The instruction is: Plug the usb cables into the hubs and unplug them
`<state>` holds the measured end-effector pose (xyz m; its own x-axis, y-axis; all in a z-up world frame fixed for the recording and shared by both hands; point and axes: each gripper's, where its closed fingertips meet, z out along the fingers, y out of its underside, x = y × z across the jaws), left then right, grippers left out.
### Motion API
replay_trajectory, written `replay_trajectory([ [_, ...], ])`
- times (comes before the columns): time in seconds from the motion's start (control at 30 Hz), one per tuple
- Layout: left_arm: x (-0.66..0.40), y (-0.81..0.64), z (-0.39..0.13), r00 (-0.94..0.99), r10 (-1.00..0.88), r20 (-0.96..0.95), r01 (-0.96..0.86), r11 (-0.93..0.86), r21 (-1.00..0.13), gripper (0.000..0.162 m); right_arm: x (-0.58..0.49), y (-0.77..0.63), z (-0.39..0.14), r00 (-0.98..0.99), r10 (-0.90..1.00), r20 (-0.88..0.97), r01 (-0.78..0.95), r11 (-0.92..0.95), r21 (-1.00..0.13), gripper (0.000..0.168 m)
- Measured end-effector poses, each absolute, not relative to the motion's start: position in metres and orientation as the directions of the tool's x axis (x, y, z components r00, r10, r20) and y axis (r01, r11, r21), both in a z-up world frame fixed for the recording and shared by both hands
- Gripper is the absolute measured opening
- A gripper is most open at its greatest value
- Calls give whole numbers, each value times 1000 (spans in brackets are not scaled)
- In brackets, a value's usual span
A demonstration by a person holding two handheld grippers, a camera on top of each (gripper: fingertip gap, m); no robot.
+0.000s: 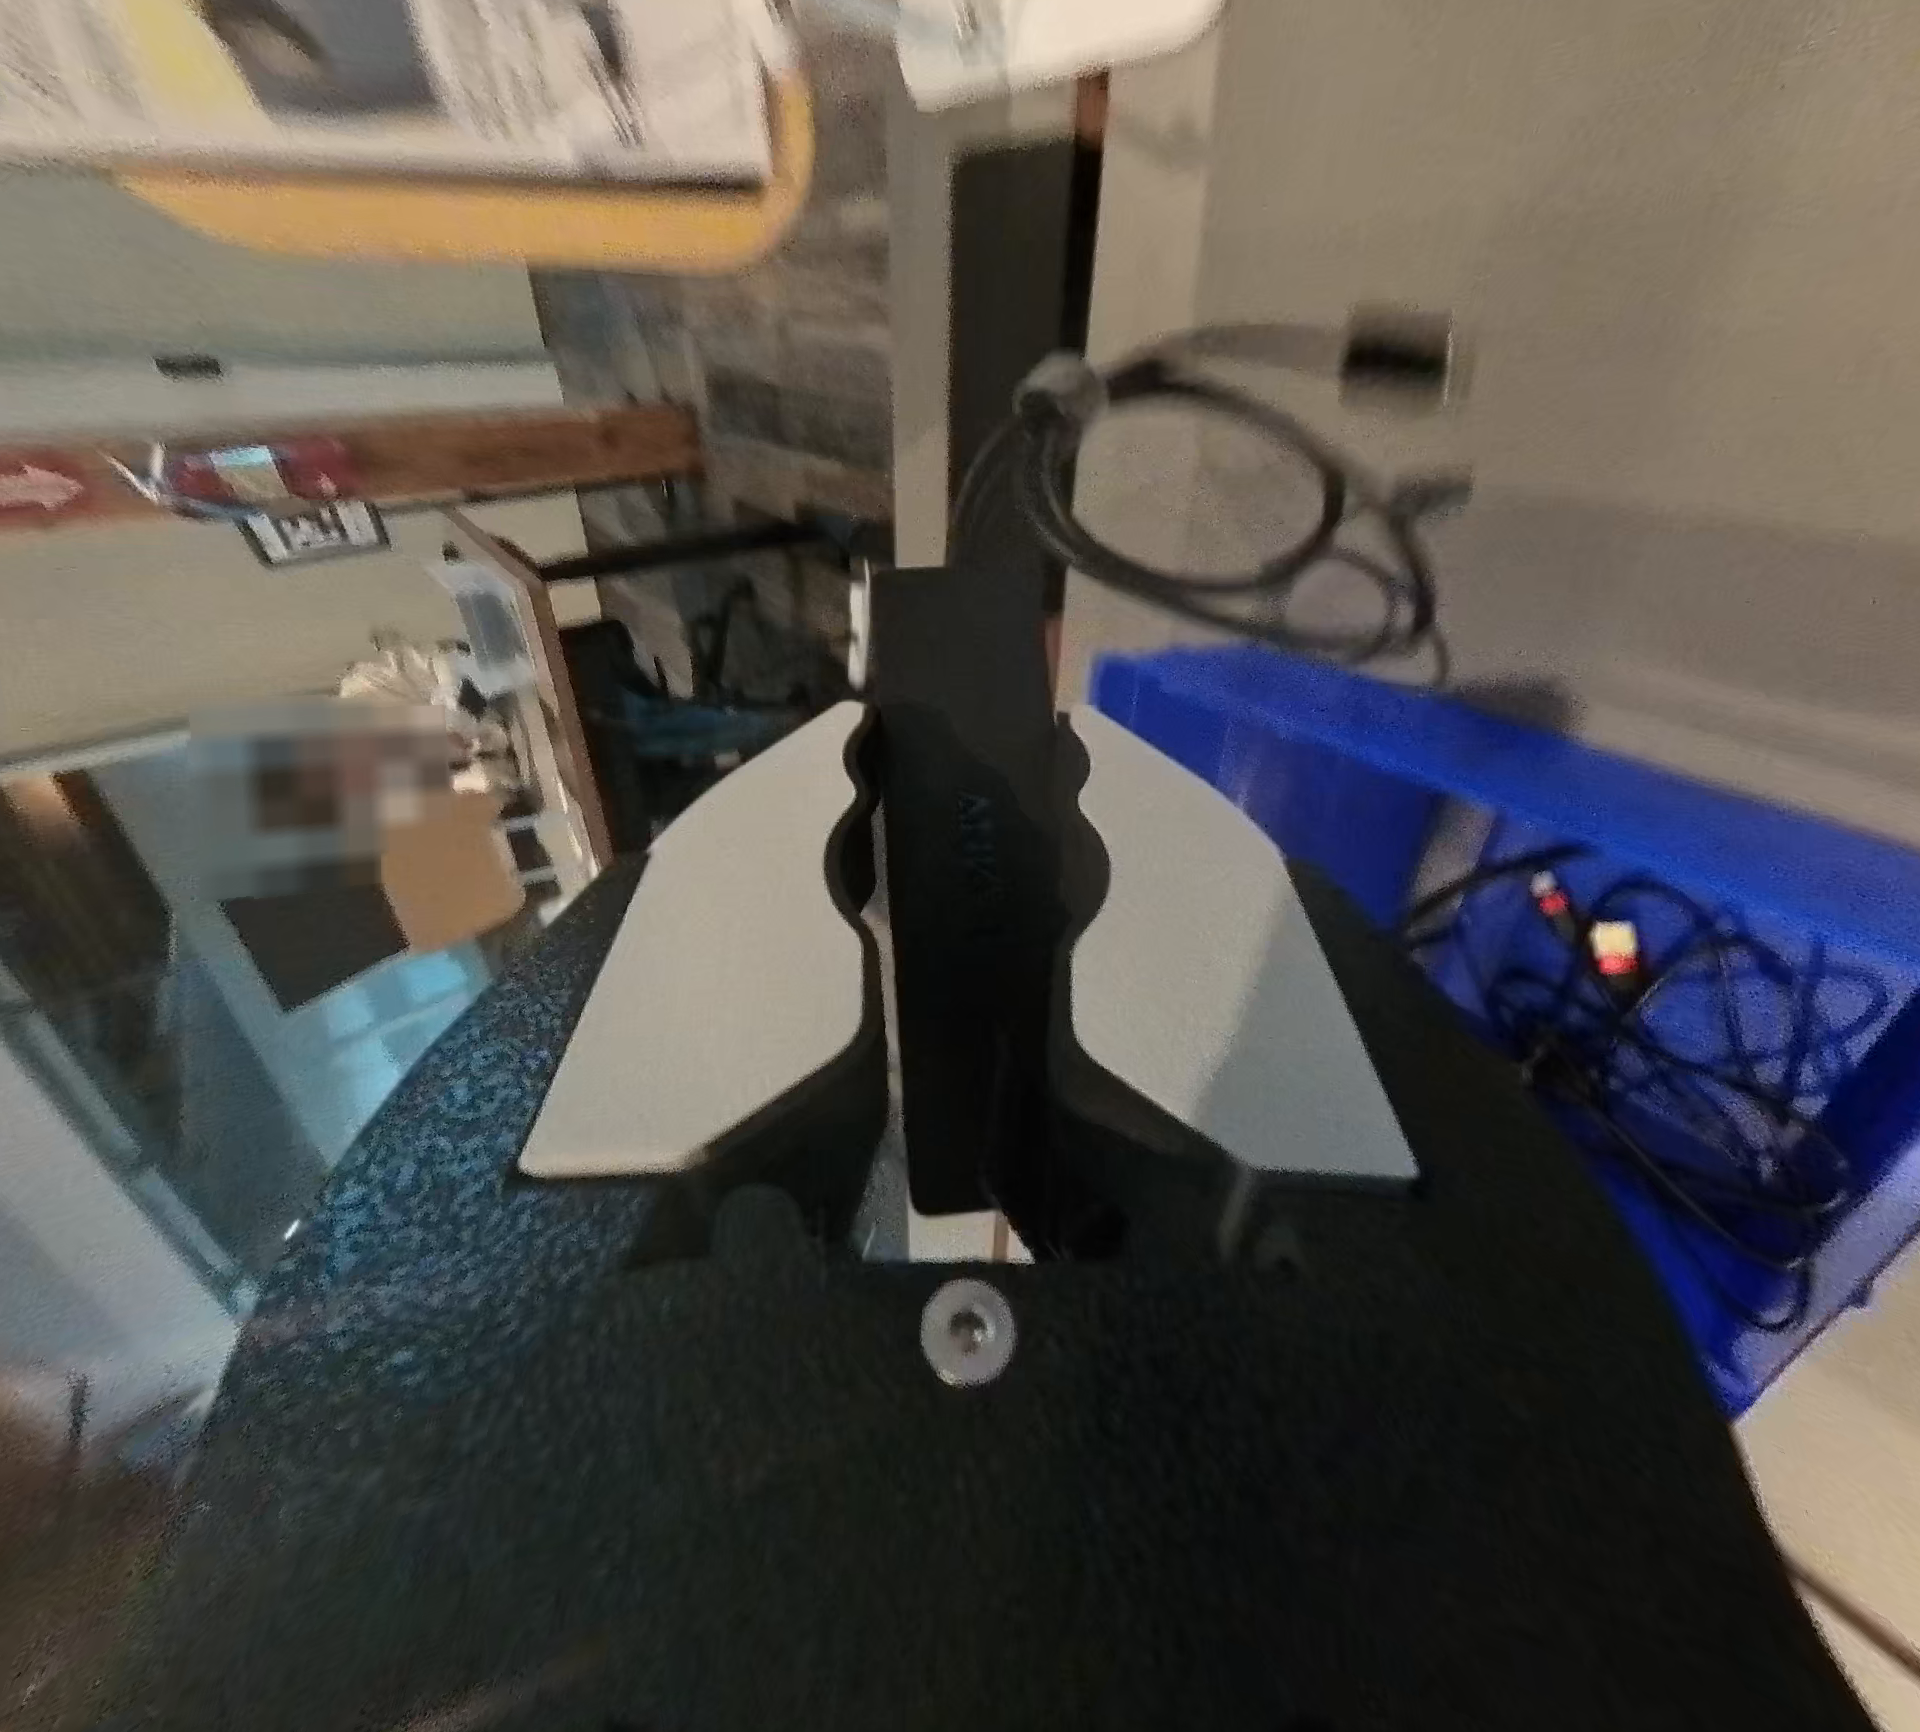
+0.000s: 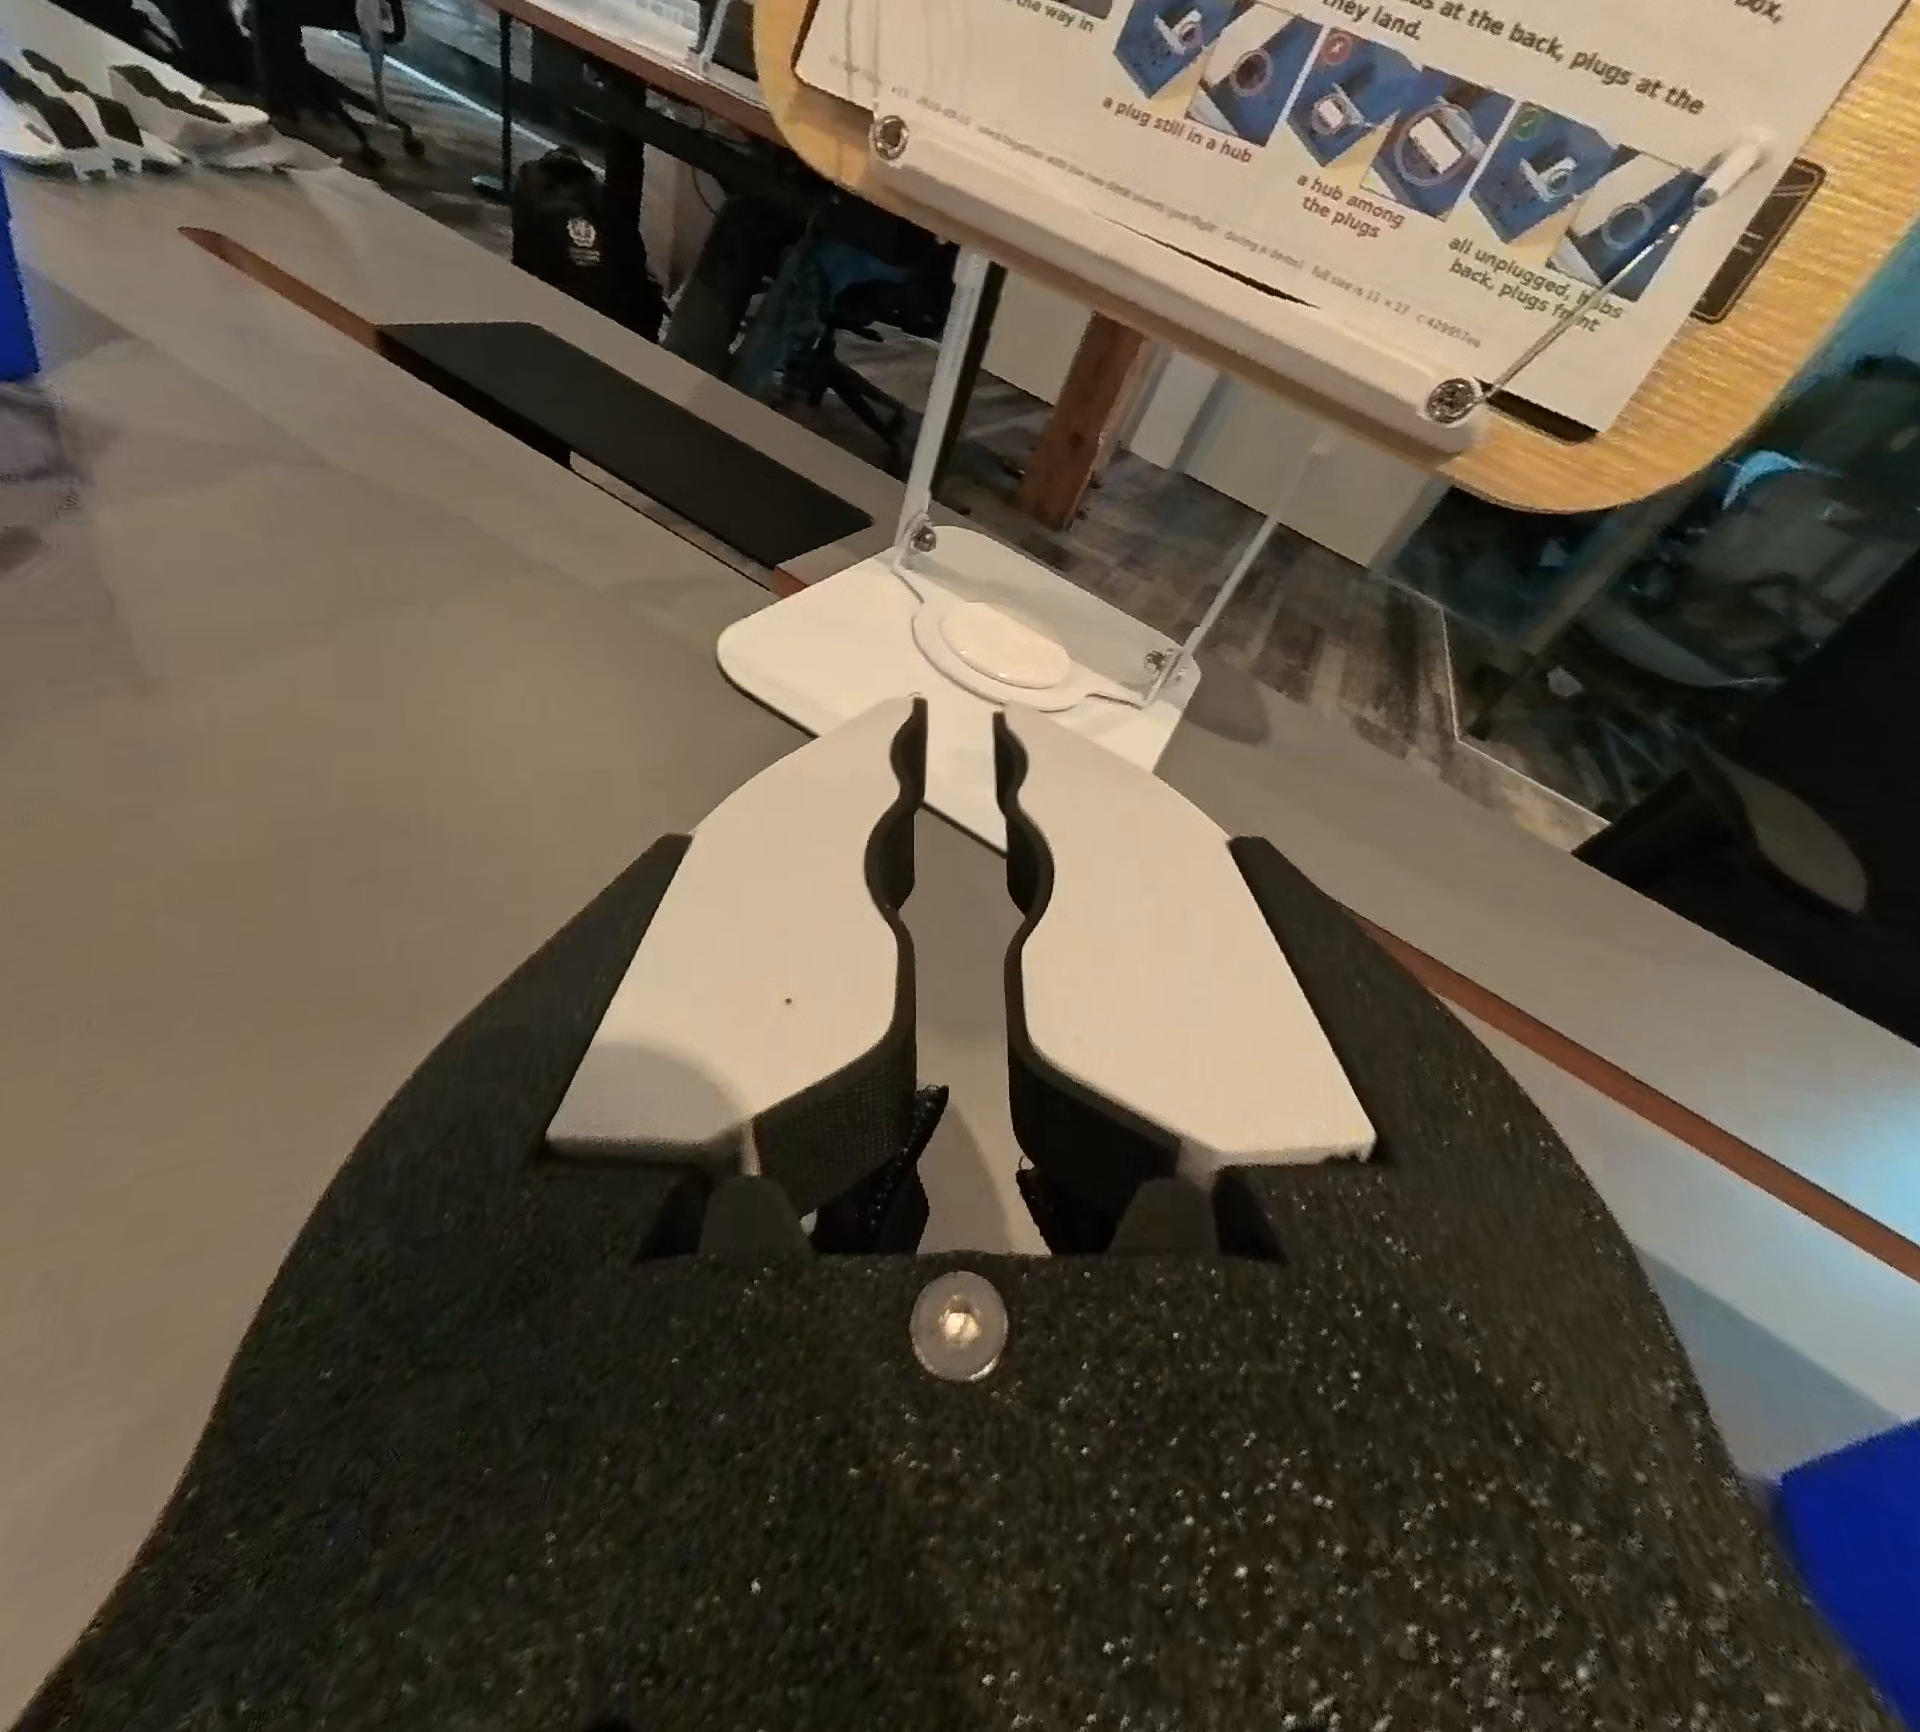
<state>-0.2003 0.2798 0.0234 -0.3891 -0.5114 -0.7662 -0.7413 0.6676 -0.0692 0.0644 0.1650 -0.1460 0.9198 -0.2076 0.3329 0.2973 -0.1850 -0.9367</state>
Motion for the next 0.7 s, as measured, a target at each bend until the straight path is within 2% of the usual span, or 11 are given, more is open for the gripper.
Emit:
replay_trajectory([
  [0.03,-193,270,31,-385,-523,-761,-726,681,-101,31,66,164,-145,920,-214,329,293,-182,-939,12],
  [0.17,-161,230,25,-430,-574,-697,-651,732,-201,31,74,160,-142,930,-238,281,247,-161,-955,12],
  [0.3,-135,195,-37,-522,-602,-604,-602,762,-239,31,81,157,-141,941,-249,229,199,-142,-970,12],
  [0.47,-113,157,-122,-569,-695,-440,-578,718,-387,31,84,155,-139,944,-252,215,186,-134,-973,12],
  [0.7,-107,143,-194,-530,-765,-367,-612,644,-459,32,78,159,-143,944,-226,239,209,-151,-966,11],
])
